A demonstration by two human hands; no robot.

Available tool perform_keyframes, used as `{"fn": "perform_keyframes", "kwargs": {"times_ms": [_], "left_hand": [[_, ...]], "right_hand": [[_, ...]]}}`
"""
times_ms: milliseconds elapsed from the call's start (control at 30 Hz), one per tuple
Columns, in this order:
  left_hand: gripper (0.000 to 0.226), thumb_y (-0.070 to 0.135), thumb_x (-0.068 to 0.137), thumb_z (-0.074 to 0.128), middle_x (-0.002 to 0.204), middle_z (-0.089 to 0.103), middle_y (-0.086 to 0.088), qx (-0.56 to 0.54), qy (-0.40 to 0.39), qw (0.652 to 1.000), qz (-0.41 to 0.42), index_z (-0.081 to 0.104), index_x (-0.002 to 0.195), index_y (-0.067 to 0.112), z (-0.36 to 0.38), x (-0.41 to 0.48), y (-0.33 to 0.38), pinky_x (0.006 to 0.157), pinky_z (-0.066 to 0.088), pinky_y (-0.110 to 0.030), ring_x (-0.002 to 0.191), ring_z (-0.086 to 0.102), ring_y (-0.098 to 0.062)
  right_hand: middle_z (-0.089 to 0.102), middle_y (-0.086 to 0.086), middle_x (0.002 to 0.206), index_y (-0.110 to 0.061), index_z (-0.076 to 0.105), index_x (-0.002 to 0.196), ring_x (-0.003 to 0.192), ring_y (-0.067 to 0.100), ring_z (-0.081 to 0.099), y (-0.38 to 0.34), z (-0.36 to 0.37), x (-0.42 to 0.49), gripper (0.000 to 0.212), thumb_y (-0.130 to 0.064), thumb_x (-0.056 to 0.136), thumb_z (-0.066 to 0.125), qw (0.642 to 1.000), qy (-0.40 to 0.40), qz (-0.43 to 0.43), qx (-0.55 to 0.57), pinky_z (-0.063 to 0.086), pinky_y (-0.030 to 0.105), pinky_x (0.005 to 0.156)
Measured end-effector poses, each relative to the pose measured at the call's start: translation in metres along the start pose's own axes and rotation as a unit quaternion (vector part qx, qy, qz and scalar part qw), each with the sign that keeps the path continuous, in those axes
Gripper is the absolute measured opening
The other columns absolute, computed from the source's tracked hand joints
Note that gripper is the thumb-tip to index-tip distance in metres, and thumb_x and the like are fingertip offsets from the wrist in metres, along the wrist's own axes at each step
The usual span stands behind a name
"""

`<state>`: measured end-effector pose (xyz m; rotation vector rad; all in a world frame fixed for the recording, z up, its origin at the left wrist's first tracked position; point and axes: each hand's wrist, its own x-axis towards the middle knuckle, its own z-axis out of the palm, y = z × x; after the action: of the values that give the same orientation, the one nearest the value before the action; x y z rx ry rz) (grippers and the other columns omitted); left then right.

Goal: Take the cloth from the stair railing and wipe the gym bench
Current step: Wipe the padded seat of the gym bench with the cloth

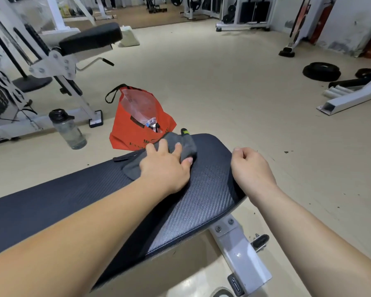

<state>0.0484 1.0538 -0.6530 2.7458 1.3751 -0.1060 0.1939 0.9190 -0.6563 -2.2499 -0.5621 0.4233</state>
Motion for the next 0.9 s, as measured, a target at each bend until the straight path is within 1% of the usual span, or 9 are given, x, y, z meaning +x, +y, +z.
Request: {"fn": "perform_keyframes", "kwargs": {"times_ms": [67, 167, 267, 333, 433, 533, 633, 767, 900], "left_hand": [[0.068, 0.064, 0.099, 0.022, 0.157, 0.025, -0.009, -0.016, -0.001, 1.0, 0.02, 0.018, 0.16, 0.034, 0.001, 0.011, 0.029, 0.105, 0.039, -0.055, 0.141, 0.02, -0.042], [0.068, 0.066, 0.097, 0.023, 0.159, 0.024, -0.007, -0.013, -0.008, 0.997, 0.077, 0.019, 0.159, 0.038, 0.0, 0.016, 0.064, 0.105, 0.038, -0.056, 0.143, 0.018, -0.041], [0.065, 0.064, 0.097, 0.025, 0.156, 0.028, -0.006, 0.012, -0.008, 0.985, 0.175, 0.02, 0.158, 0.039, 0.002, -0.015, 0.083, 0.098, 0.039, -0.055, 0.137, 0.023, -0.041], [0.062, 0.064, 0.097, 0.027, 0.147, 0.036, -0.005, 0.019, 0.025, 0.969, 0.243, 0.026, 0.154, 0.04, 0.01, -0.047, 0.079, 0.09, 0.042, -0.051, 0.126, 0.031, -0.038], [0.062, 0.065, 0.095, 0.029, 0.139, 0.043, -0.001, 0.02, 0.053, 0.948, 0.312, 0.03, 0.152, 0.041, 0.014, -0.081, 0.052, 0.083, 0.046, -0.046, 0.114, 0.039, -0.034], [0.06, 0.063, 0.094, 0.033, 0.139, 0.048, 0.0, 0.022, 0.057, 0.933, 0.354, 0.036, 0.15, 0.043, 0.012, -0.093, 0.013, 0.084, 0.052, -0.046, 0.111, 0.046, -0.032], [0.059, 0.065, 0.094, 0.032, 0.139, 0.049, 0.001, 0.021, 0.047, 0.947, 0.318, 0.038, 0.149, 0.048, 0.008, -0.087, -0.027, 0.086, 0.056, -0.046, 0.115, 0.048, -0.03], [0.069, 0.073, 0.088, 0.017, 0.142, 0.041, 0.001, 0.033, 0.028, 0.989, 0.142, 0.028, 0.152, 0.05, -0.003, -0.036, -0.065, 0.099, 0.051, -0.05, 0.124, 0.04, -0.032], [0.063, 0.069, 0.096, 0.025, 0.148, 0.036, -0.003, 0.022, 0.006, 0.998, 0.051, 0.028, 0.154, 0.044, -0.004, 0.009, -0.043, 0.106, 0.041, -0.051, 0.13, 0.033, -0.04]], "right_hand": [[0.052, -0.002, 0.075, -0.021, 0.041, 0.069, 0.08, 0.029, 0.051, -0.001, 0.001, 0.002, 0.044, -0.043, 0.104, 0.028, 1.0, 0.005, 0.004, 0.005, 0.039, 0.039, 0.069], [0.058, 0.005, 0.089, -0.022, 0.047, 0.074, 0.09, 0.029, 0.054, 0.0, -0.002, 0.004, 0.044, -0.046, 0.104, 0.026, 0.999, 0.021, 0.009, 0.04, 0.047, 0.045, 0.086], [0.066, 0.012, 0.107, -0.017, 0.061, 0.093, 0.103, 0.033, 0.06, 0.0, -0.006, 0.003, 0.048, -0.047, 0.103, 0.025, 0.996, 0.026, 0.029, 0.078, 0.048, 0.045, 0.093], [0.067, 0.016, 0.112, -0.021, 0.061, 0.088, 0.108, 0.038, 0.061, 0.003, -0.01, 0.003, 0.05, -0.053, 0.095, 0.024, 0.997, 0.038, 0.041, 0.062, 0.05, 0.048, 0.096], [0.067, 0.009, 0.085, -0.018, 0.052, 0.068, 0.095, 0.038, 0.06, 0.008, -0.017, 0.003, 0.044, -0.049, 0.094, 0.034, 0.998, 0.056, 0.029, -0.008, 0.051, 0.044, 0.08], [0.061, -0.003, 0.07, -0.021, 0.058, 0.069, 0.081, 0.033, 0.06, 0.004, -0.02, -0.002, 0.036, -0.044, 0.093, 0.045, 0.999, 0.029, 0.009, -0.008, 0.053, 0.042, 0.075], [0.074, -0.003, 0.087, -0.023, 0.071, 0.088, 0.091, 0.029, 0.069, -0.002, -0.014, -0.007, 0.03, -0.044, 0.092, 0.05, 1.0, -0.009, -0.028, -0.009, 0.059, 0.045, 0.084], [0.074, -0.003, 0.098, -0.026, 0.07, 0.092, 0.103, 0.029, 0.066, -0.006, -0.004, -0.008, 0.032, -0.047, 0.087, 0.046, 0.998, -0.027, -0.041, -0.051, 0.056, 0.044, 0.089], [0.072, -0.006, 0.108, -0.03, 0.068, 0.101, 0.113, 0.028, 0.061, -0.009, -0.003, -0.005, 0.034, -0.047, 0.088, 0.041, 0.998, -0.02, -0.017, -0.05, 0.054, 0.045, 0.092]]}}
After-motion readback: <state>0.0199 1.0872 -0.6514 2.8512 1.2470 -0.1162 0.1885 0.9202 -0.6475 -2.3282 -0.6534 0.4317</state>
